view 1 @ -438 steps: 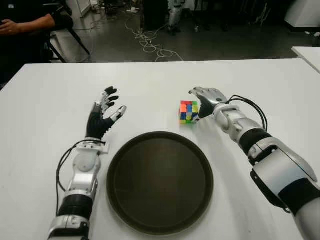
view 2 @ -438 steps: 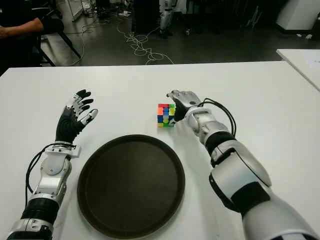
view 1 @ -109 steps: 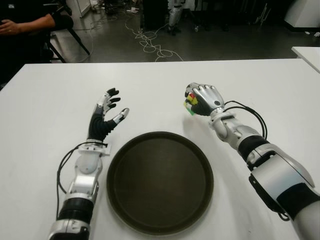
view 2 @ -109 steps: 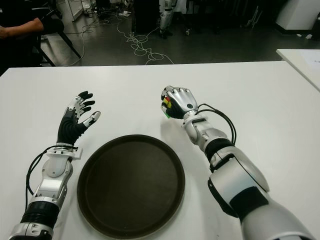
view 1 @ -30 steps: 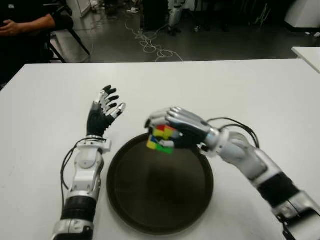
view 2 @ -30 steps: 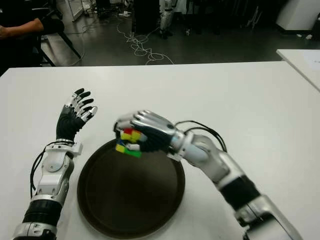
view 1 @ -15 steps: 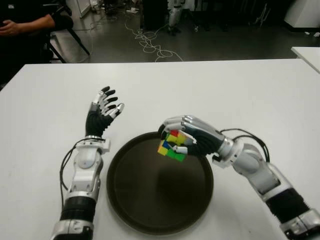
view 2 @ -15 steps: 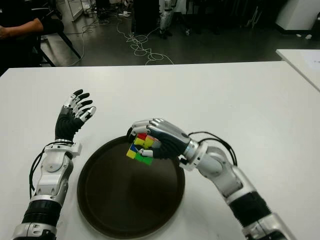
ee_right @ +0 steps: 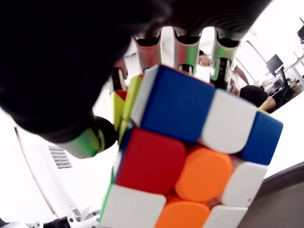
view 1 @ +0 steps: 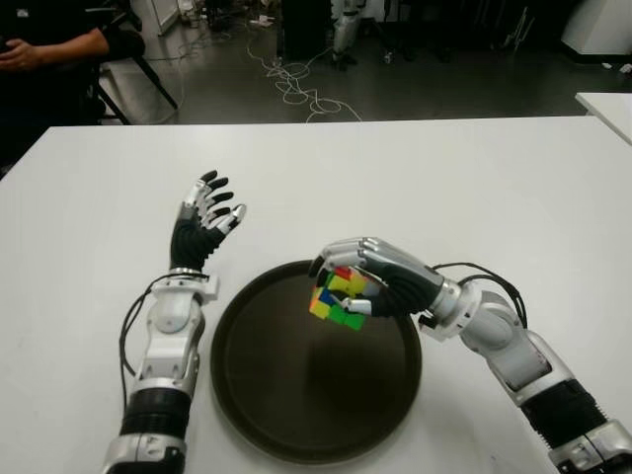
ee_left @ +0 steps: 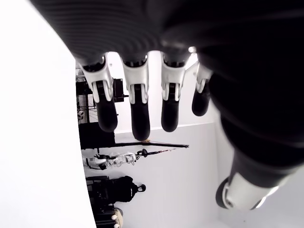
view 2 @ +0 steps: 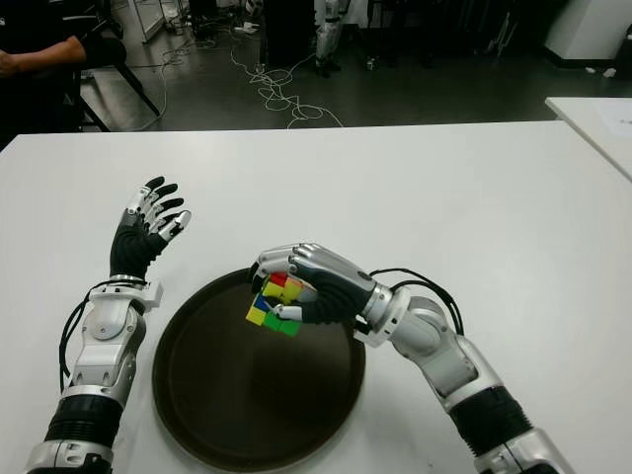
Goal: Pick up the Rubik's Cube and put it in the plate
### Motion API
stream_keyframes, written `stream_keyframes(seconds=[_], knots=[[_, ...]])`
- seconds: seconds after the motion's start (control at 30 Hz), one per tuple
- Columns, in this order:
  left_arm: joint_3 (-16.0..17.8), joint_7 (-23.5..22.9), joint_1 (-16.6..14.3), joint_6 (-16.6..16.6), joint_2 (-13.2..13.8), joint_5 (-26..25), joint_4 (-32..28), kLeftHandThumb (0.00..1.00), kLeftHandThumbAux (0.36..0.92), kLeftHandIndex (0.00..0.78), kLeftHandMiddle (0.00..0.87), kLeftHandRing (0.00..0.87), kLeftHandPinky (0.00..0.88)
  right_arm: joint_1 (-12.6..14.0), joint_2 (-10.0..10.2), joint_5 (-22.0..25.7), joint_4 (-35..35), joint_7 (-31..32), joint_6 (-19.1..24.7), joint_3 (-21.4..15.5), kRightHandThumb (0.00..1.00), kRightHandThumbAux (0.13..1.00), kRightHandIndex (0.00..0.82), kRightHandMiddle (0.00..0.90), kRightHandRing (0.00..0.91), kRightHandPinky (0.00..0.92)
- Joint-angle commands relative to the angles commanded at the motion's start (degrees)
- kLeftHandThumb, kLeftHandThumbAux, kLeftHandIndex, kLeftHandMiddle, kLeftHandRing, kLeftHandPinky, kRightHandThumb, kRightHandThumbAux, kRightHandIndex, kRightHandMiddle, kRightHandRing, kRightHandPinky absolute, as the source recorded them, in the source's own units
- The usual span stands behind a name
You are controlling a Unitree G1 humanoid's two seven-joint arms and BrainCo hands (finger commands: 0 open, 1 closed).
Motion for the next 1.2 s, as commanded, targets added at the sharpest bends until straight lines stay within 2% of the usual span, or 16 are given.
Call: stream_keyframes(seconds=[0.1,0.4,0.63,0.77,0.9,0.93,1.03,1.07,1.2], knots=[[0.02,-0.06,0.03,0.06,-0.04,-0.11,-0.04,0.081,0.733,0.126,0.173,0.185,0.202,0.11,0.24,-0.35,-0.10,0.21,0.25,-0.14,0.687,0.734,0.427,0.684,0.708,0.722],[-0.09,-0.36,0.11,-0.37,0.02,-0.17,-0.06,0.094,0.704,0.126,0.172,0.188,0.209,0.44,1.35,-1.86,-0.16,-0.62,0.63,-0.46,0.686,0.733,0.427,0.671,0.694,0.708],[-0.30,-0.14,0.29,-0.58,0.09,0.33,-0.24,0.094,0.721,0.132,0.184,0.194,0.210,0.86,2.11,-2.92,-0.08,-1.54,0.50,-0.92,0.686,0.733,0.427,0.658,0.683,0.697],[-0.36,0.20,0.26,-0.68,0.04,0.70,-0.22,0.093,0.720,0.130,0.183,0.190,0.201,1.00,2.75,-3.51,0.34,-2.48,-0.14,-1.15,0.682,0.736,0.422,0.569,0.598,0.597],[-0.43,0.45,0.26,-0.68,0.07,1.05,-0.25,0.095,0.729,0.132,0.187,0.192,0.200,1.23,3.33,-3.64,0.84,-2.99,-0.72,-1.07,0.666,0.744,0.403,0.353,0.363,0.338],[-0.45,0.51,0.28,-0.66,0.07,1.13,-0.27,0.097,0.724,0.130,0.183,0.190,0.198,1.27,3.35,-3.61,0.88,-2.91,-0.70,-1.02,0.426,0.748,0.294,0.280,0.278,0.237],[-0.53,0.63,0.43,-0.57,0.05,1.25,-0.45,0.102,0.714,0.125,0.177,0.186,0.195,1.35,2.89,-3.06,0.44,-1.42,0.13,-0.56,0.139,0.738,0.136,0.156,0.138,0.083],[-0.54,0.65,0.46,-0.58,0.04,1.26,-0.48,0.104,0.710,0.122,0.173,0.184,0.195,1.33,2.73,-2.87,0.31,-0.89,0.40,-0.42,0.089,0.727,0.097,0.117,0.096,0.053],[-0.48,0.61,0.45,-0.75,-0.08,1.02,-0.39,0.108,0.706,0.114,0.166,0.182,0.205,1.09,2.09,-2.23,0.17,1.51,1.35,0.13,0.023,0.699,0.033,0.047,0.026,0.013]])
